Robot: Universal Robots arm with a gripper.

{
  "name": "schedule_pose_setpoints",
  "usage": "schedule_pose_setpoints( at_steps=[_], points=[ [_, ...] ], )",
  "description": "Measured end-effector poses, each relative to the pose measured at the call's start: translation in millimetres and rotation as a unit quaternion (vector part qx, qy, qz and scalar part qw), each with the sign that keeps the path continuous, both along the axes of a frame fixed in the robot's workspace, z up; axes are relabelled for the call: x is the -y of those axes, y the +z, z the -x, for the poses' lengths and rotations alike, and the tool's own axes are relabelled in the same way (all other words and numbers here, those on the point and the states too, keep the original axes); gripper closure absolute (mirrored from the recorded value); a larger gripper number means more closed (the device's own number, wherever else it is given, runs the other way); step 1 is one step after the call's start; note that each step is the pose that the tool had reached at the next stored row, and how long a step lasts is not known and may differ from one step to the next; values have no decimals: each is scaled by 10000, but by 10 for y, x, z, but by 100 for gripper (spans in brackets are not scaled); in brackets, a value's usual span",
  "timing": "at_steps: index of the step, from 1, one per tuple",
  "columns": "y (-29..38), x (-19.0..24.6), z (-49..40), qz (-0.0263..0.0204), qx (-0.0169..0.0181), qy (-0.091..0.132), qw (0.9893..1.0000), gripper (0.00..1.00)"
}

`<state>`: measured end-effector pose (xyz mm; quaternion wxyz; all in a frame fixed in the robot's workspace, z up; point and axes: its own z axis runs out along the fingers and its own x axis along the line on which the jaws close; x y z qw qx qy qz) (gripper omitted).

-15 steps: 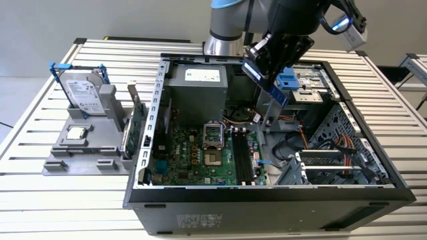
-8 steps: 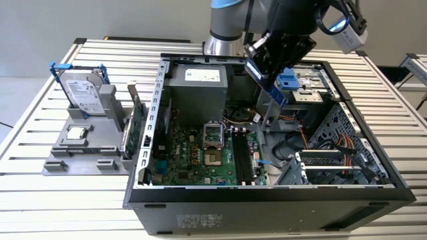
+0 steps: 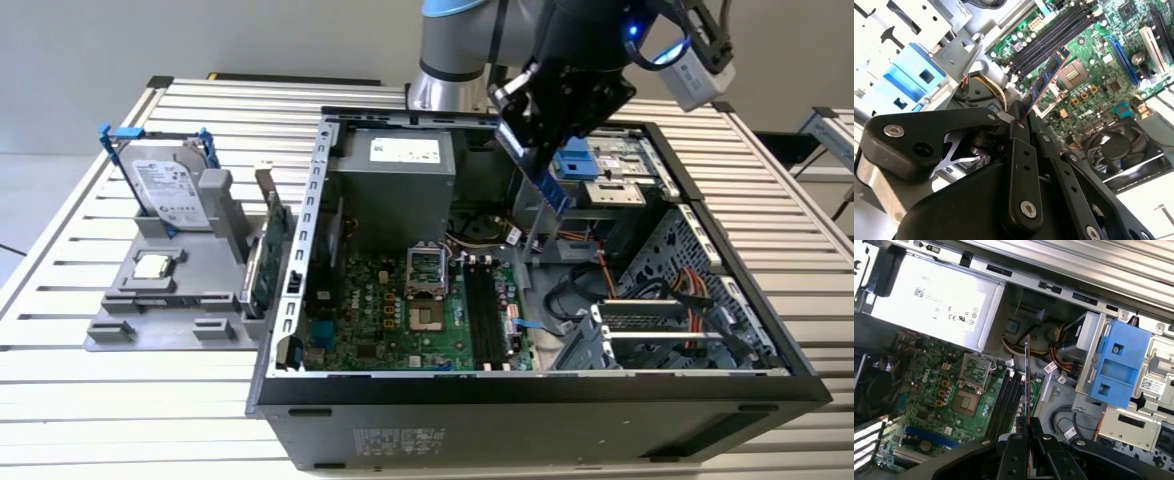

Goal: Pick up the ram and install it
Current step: 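Insert the ram into the slot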

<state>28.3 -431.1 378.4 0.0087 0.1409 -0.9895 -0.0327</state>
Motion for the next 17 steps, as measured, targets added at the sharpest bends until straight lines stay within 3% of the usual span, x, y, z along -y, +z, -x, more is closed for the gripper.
schedule_pose_setpoints(
  at_steps=[7,17],
  points=[
    [0,1,0,-1,0,-390,9992,100],
    [0,2,0,0,0,-882,9961,100]
  ],
)
